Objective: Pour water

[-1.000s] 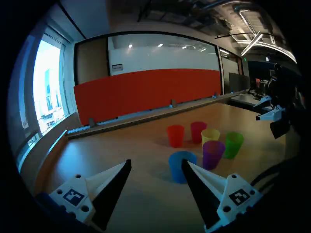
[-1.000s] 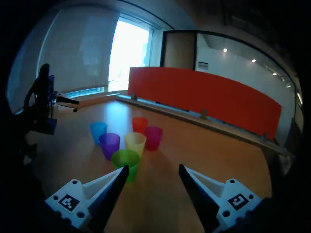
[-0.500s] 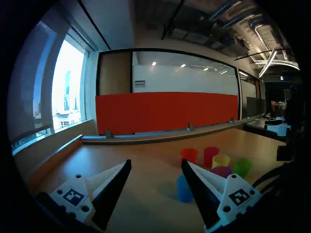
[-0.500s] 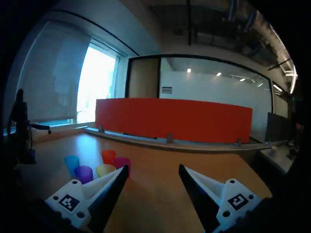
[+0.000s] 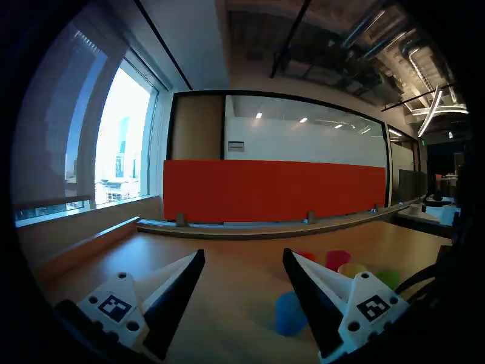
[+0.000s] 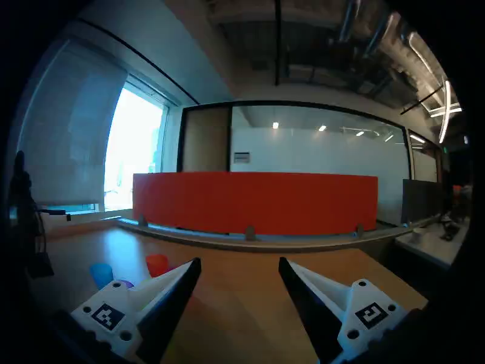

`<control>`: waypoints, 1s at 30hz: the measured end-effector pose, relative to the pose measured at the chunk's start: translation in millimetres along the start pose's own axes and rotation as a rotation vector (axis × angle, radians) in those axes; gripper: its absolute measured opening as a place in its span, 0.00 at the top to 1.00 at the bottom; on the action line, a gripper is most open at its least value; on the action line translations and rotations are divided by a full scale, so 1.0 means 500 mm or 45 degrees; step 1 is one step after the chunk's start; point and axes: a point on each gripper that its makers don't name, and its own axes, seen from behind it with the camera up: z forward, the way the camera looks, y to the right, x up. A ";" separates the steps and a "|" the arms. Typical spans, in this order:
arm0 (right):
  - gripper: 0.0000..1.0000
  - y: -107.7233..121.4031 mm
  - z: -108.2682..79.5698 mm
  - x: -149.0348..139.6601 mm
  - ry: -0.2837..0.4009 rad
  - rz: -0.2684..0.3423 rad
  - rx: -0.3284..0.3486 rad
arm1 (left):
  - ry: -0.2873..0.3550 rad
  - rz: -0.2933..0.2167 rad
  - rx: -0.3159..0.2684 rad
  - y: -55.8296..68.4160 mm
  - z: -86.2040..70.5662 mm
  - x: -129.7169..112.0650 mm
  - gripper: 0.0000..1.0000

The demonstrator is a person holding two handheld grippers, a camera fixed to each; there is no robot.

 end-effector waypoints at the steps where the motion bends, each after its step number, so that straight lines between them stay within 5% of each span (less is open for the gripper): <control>1: 0.01 0.002 0.000 0.004 0.006 0.001 -0.009 | 0.010 0.006 0.008 -0.001 0.001 0.002 0.04; 15: 0.01 0.023 0.001 -0.006 -0.001 -0.053 -0.146 | 0.039 0.044 0.095 -0.012 0.012 -0.048 0.04; 30: 0.01 0.026 0.002 -0.039 -0.055 -0.006 -0.208 | 0.030 0.025 0.092 -0.042 0.027 -0.115 0.04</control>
